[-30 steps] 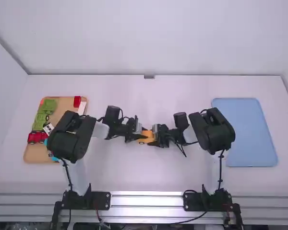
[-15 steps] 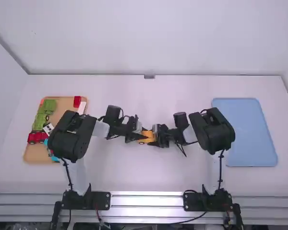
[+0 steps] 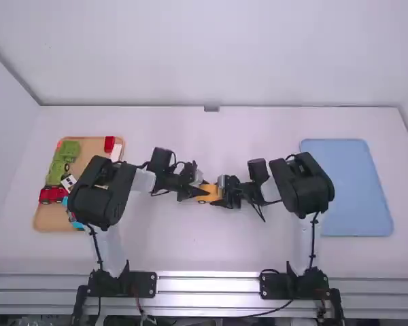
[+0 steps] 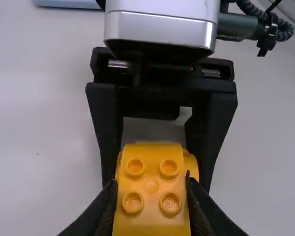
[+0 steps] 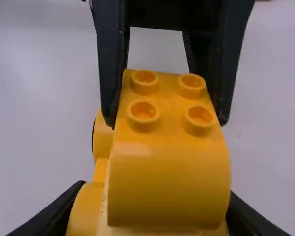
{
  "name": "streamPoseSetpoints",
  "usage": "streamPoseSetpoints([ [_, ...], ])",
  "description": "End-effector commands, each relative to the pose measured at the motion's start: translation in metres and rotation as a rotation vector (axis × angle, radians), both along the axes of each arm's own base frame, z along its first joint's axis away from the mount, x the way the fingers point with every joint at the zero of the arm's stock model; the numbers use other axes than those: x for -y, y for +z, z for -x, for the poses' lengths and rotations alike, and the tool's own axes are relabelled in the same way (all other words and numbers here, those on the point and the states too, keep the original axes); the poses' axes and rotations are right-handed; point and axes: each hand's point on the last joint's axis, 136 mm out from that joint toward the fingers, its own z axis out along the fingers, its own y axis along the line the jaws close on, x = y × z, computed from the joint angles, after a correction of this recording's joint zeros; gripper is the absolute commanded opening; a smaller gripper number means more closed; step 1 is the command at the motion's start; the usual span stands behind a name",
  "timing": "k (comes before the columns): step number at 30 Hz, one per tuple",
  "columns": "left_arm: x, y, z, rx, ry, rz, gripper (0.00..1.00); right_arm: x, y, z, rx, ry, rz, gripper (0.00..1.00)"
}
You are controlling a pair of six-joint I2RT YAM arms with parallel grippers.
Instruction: Assemble lego blocks to make yellow taxi
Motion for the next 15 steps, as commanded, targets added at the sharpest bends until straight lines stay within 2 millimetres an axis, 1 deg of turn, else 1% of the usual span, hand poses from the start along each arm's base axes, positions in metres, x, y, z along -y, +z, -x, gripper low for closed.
streamPoseSetpoints([
  [1, -0.001, -0.01, 0.012, -0.024, -0.02, -0.025, 0.15, 0.001, -0.006, -0.004, 0.001, -0.018, 0.022, 0.43],
  [4, -0.003, -0.014, 0.018, -0.024, -0.033, -0.033, 0.15, -0.002, -0.006, -0.003, 0.002, -0.009, 0.022, 0.43],
  [12, -0.007, -0.024, 0.034, -0.088, -0.025, -0.044, 0.15, -0.004, -0.001, -0.011, 0.008, -0.013, 0.014, 0.43],
  [15, -0.008, -0.03, 0.045, -0.091, -0.04, -0.052, 0.08, -0.005, 0.0, -0.013, 0.015, -0.011, 0.011, 0.43],
])
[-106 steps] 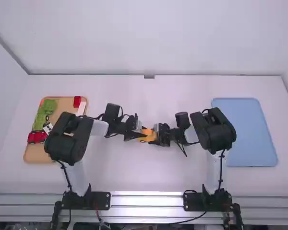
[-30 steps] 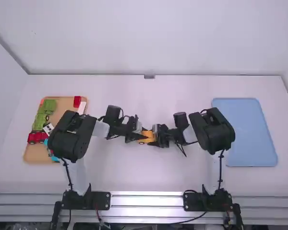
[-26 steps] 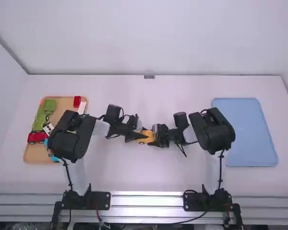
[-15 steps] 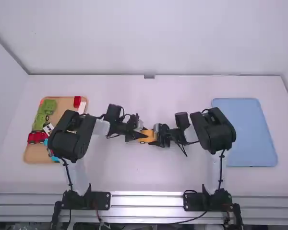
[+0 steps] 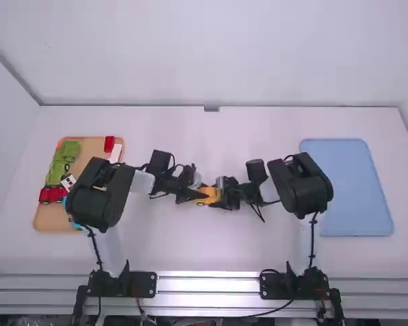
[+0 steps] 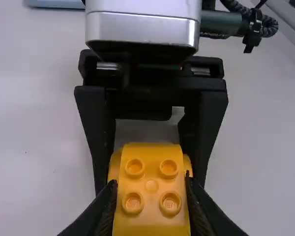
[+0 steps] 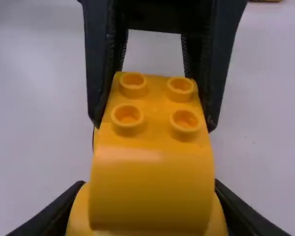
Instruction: Assemble lego blocks to make yellow taxi
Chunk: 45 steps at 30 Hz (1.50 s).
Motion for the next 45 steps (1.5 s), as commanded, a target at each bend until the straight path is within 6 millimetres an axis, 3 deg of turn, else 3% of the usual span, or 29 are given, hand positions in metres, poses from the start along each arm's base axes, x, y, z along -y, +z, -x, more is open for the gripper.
streamPoseSetpoints([
  [1, -0.005, -0.029, 0.036, -0.094, -0.025, -0.053, 0.07, -0.001, 0.0, -0.019, 0.026, -0.033, 0.016, 0.43],
  [9, -0.002, -0.059, 0.043, -0.097, 0.032, -0.211, 0.04, 0.0, 0.0, -0.02, 0.029, -0.035, 0.015, 0.43],
  [18, -0.008, -0.067, 0.04, -0.122, 0.072, -0.275, 0.02, 0.002, 0.0, -0.022, 0.024, -0.046, 0.016, 0.43],
  [22, -0.006, -0.053, 0.029, -0.113, 0.106, -0.248, 0.02, 0.002, 0.0, -0.023, -0.002, -0.057, 0.018, 0.43],
  [27, 0.002, -0.015, 0.008, -0.018, 0.136, -0.17, 0.02, 0.002, 0.0, -0.023, -0.002, -0.058, 0.018, 0.43],
  [30, 0.003, -0.003, 0.003, 0.006, 0.155, -0.159, 0.02, 0.002, 0.0, -0.022, -0.003, -0.058, 0.019, 0.43],
  [45, -0.012, -0.027, 0.004, 0.017, 0.204, -0.191, 0.02, 0.003, -0.002, -0.019, -0.004, -0.044, 0.02, 0.43],
])
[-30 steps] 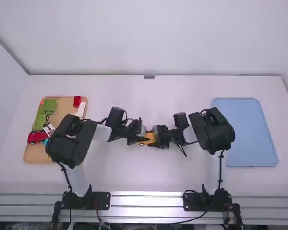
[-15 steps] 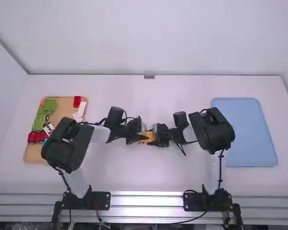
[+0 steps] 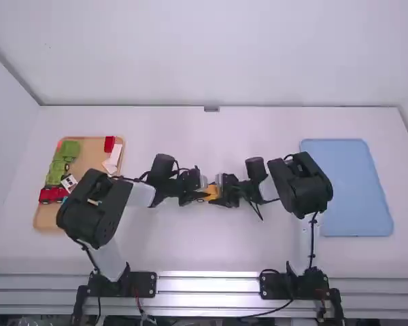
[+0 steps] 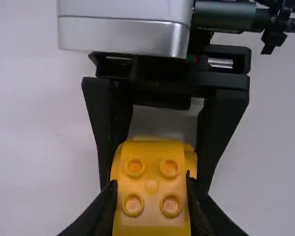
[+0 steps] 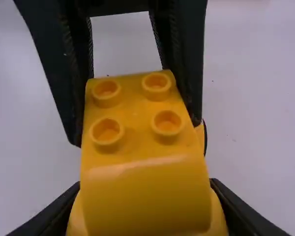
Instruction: Assemble lego blocks to make yellow taxi
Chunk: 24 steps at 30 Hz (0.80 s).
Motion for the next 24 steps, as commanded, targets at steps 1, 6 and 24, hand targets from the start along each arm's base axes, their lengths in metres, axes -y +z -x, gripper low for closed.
streamPoseSetpoints([
  [1, -0.015, -0.028, 0.012, -0.088, 0.03, -0.044, 0.02, 0.004, -0.002, -0.006, 0.01, -0.007, 0.007, 0.43],
  [6, -0.027, -0.017, 0.007, -0.098, 0.003, 0.008, 0.02, 0.005, -0.005, -0.003, 0.003, 0.0, 0.016, 0.43],
  [24, -0.012, -0.003, 0.008, -0.083, -0.124, 0.165, 0.02, 0.003, -0.001, -0.001, 0.003, 0.019, -0.009, 0.43],
])
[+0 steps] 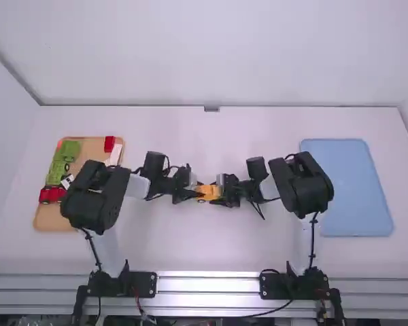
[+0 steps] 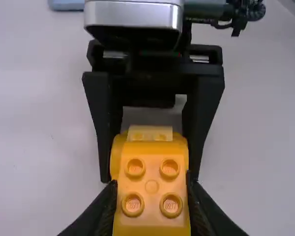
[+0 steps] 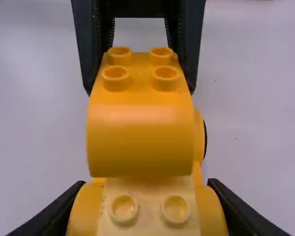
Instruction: Assemble lego blocks to make yellow taxi
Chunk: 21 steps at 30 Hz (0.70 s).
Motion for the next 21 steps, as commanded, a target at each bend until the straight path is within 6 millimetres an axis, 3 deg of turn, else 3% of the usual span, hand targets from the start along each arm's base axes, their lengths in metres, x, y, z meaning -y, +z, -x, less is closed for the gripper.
streamPoseSetpoints([
  [1, 0.004, -0.008, 0.007, -0.055, -0.015, 0.023, 0.02, 0.001, -0.001, -0.003, -0.006, -0.002, -0.004, 0.43],
  [13, 0.022, -0.016, 0.008, -0.087, -0.08, 0.045, 0.02, 0.0, -0.002, -0.003, -0.005, -0.004, 0.0, 0.43],
  [21, 0.026, -0.061, 0.019, -0.149, -0.021, -0.226, 0.02, 0.001, -0.002, -0.003, -0.004, -0.006, 0.001, 0.43],
])
